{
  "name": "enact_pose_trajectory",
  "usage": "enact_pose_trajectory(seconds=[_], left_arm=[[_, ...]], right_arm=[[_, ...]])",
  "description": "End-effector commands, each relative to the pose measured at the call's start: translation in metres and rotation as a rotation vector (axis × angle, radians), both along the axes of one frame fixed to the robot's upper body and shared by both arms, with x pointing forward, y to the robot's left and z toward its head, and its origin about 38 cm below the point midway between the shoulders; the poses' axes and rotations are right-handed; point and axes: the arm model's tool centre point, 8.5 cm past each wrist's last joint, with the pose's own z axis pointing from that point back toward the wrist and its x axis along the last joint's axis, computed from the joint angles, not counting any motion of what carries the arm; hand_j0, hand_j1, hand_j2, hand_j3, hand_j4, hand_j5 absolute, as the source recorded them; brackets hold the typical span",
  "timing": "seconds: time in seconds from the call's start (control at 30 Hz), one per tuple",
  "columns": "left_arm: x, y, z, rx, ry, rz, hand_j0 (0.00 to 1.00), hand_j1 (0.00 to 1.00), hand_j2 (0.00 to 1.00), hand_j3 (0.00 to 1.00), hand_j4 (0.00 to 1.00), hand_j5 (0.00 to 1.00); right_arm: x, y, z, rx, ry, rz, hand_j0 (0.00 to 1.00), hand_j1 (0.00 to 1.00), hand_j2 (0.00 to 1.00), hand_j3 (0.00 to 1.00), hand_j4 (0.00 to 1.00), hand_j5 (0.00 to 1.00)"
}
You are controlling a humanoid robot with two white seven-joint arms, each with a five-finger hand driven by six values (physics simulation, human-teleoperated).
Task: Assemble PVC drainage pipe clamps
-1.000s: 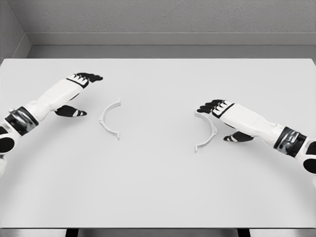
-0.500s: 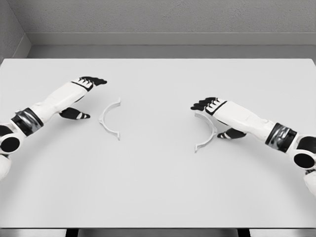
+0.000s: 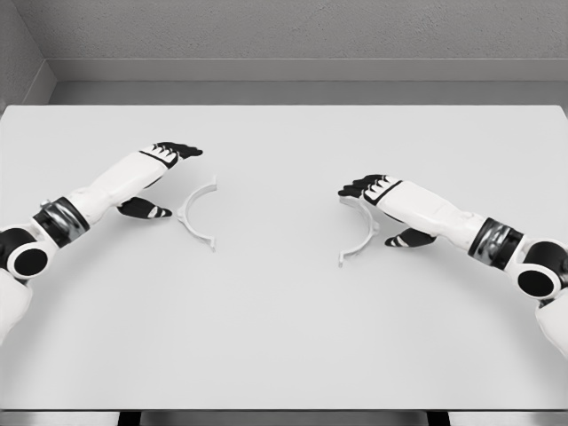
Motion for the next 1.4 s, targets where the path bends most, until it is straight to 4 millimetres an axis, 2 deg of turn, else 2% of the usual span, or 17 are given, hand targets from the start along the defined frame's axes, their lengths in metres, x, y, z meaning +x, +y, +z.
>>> enact_pose_trajectory(seconds=[0.0,0.1,0.2,0.47,0.67,0.93,1.07,1.1,1.2,1.37], left_arm=[[0.000,-0.002,0.000,-0.010,0.000,0.000,1.00,1.00,1.00,1.00,1.00,1.00],[0.000,-0.007,-0.002,-0.005,0.001,-0.007,1.00,1.00,1.00,1.00,1.00,1.00],[0.001,-0.013,-0.004,-0.013,0.000,-0.012,1.00,1.00,1.00,1.00,1.00,1.00],[0.001,-0.017,-0.005,-0.009,-0.002,-0.018,1.00,1.00,1.00,1.00,1.00,1.00],[0.001,-0.031,-0.007,-0.028,-0.003,-0.032,1.00,1.00,1.00,1.00,1.00,1.00],[0.001,-0.046,-0.010,-0.050,-0.003,-0.047,1.00,1.00,1.00,1.00,1.00,1.00],[0.004,-0.041,-0.007,-0.046,-0.009,-0.038,1.00,1.00,1.00,1.00,1.00,1.00],[0.006,-0.040,-0.003,-0.043,-0.017,-0.036,1.00,1.00,1.00,1.00,1.00,1.00],[0.012,-0.033,-0.004,-0.041,-0.009,-0.014,1.00,1.00,1.00,1.00,1.00,1.00],[0.017,-0.032,-0.005,-0.036,0.003,-0.009,1.00,1.00,1.00,1.00,1.00,1.00]], right_arm=[[0.001,0.003,0.001,0.014,0.000,0.000,1.00,1.00,1.00,1.00,1.00,1.00],[0.008,0.003,0.000,0.009,0.001,-0.011,1.00,1.00,1.00,1.00,1.00,1.00],[0.012,0.011,-0.002,0.012,0.008,0.002,1.00,1.00,1.00,1.00,1.00,1.00],[0.020,0.019,-0.005,0.013,0.013,0.001,1.00,1.00,1.00,1.00,1.00,1.00],[0.024,0.026,0.000,0.015,0.000,0.015,1.00,1.00,1.00,1.00,1.00,1.00],[0.034,0.034,-0.005,0.020,0.016,0.010,1.00,1.00,1.00,1.00,1.00,1.00],[0.035,0.036,-0.006,0.011,0.019,0.016,1.00,1.00,1.00,1.00,1.00,1.00],[0.035,0.042,-0.007,0.021,0.020,0.022,1.00,1.00,1.00,1.00,1.00,1.00],[0.036,0.050,-0.005,0.031,0.013,0.032,1.00,1.00,1.00,1.00,1.00,1.00],[0.038,0.053,-0.002,0.035,0.007,0.035,1.00,1.00,1.00,1.00,1.00,1.00]])
